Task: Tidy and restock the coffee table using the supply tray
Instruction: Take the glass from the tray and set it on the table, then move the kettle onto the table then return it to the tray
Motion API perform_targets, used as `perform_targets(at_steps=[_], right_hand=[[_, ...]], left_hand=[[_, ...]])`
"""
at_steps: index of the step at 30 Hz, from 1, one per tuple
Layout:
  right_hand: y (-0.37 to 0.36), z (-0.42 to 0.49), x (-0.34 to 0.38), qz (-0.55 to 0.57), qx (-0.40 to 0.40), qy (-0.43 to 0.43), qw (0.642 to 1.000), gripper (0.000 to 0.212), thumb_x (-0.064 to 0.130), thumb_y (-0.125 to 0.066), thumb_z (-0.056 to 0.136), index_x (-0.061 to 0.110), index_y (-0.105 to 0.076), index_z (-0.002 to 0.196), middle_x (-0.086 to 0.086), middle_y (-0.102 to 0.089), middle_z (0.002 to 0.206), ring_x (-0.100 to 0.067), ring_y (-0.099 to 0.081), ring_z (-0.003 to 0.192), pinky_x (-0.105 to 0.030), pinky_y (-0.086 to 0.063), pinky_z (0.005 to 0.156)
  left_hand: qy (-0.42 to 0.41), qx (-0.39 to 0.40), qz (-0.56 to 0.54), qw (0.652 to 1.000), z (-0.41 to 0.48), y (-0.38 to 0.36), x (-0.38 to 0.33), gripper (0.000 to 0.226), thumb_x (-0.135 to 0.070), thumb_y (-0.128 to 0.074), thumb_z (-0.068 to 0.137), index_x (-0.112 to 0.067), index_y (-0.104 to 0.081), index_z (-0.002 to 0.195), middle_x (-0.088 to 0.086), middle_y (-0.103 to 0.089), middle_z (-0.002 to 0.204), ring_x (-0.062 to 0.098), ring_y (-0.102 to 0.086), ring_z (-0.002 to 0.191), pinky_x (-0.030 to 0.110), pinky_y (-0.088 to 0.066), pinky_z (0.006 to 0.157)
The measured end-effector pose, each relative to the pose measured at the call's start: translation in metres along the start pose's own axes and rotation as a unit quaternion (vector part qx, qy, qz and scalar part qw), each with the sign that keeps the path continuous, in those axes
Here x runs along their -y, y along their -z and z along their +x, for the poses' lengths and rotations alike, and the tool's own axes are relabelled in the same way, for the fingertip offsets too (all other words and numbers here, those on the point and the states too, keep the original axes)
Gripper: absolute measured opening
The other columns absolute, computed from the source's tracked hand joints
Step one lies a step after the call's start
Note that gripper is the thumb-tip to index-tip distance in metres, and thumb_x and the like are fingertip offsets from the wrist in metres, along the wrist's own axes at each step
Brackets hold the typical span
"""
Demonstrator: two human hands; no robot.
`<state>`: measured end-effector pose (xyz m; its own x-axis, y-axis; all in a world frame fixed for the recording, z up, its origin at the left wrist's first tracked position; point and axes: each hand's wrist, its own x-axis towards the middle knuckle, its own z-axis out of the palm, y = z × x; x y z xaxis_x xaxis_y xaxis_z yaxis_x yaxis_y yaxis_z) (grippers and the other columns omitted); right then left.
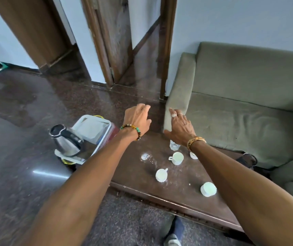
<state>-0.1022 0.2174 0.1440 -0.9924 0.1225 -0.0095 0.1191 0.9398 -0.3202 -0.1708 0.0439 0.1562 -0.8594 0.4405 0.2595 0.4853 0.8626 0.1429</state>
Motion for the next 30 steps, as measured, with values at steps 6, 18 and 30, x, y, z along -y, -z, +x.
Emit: perform_targets(at_steps=[6, 18, 30], right_hand=[[0.012, -0.019, 0.04, -0.006, -0.012, 0.025, 1.0, 0.096, 0.04, -0.071, 0.083, 0.009, -0.019, 0.157, -0.014, -0.037, 0.149, -0.036, -0.047, 0.132, -0.047, -0.041, 0.107], [-0.038, -0.043, 0.051, 0.011, 0.068, 0.092, 0.993, 0.093, 0.036, -0.071, 0.085, 0.011, -0.018, 0.156, -0.012, -0.035, 0.149, -0.035, -0.045, 0.132, -0.049, -0.042, 0.108], [-0.069, -0.05, 0.067, 0.002, 0.106, 0.181, 0.978, 0.093, 0.034, -0.071, 0.085, 0.011, -0.017, 0.156, -0.012, -0.035, 0.151, -0.035, -0.045, 0.133, -0.048, -0.042, 0.108]], left_hand=[[0.027, -0.01, 0.003, 1.0, -0.03, 0.043, 0.023, 0.052, -0.037, -0.066, 0.084, -0.02, -0.051, 0.131, 0.005, -0.057, 0.132, 0.024, -0.062, 0.11, 0.04, -0.05, 0.092], [0.149, 0.026, -0.006, 0.988, -0.106, 0.009, 0.035, 0.043, -0.035, -0.066, 0.083, -0.019, -0.055, 0.121, 0.004, -0.061, 0.12, 0.026, -0.061, 0.108, 0.04, -0.05, 0.088], [0.246, 0.04, 0.0, 0.968, -0.156, -0.001, 0.039, 0.049, -0.034, -0.068, 0.081, -0.018, -0.053, 0.124, 0.009, -0.059, 0.123, 0.032, -0.061, 0.109, 0.044, -0.052, 0.09]])
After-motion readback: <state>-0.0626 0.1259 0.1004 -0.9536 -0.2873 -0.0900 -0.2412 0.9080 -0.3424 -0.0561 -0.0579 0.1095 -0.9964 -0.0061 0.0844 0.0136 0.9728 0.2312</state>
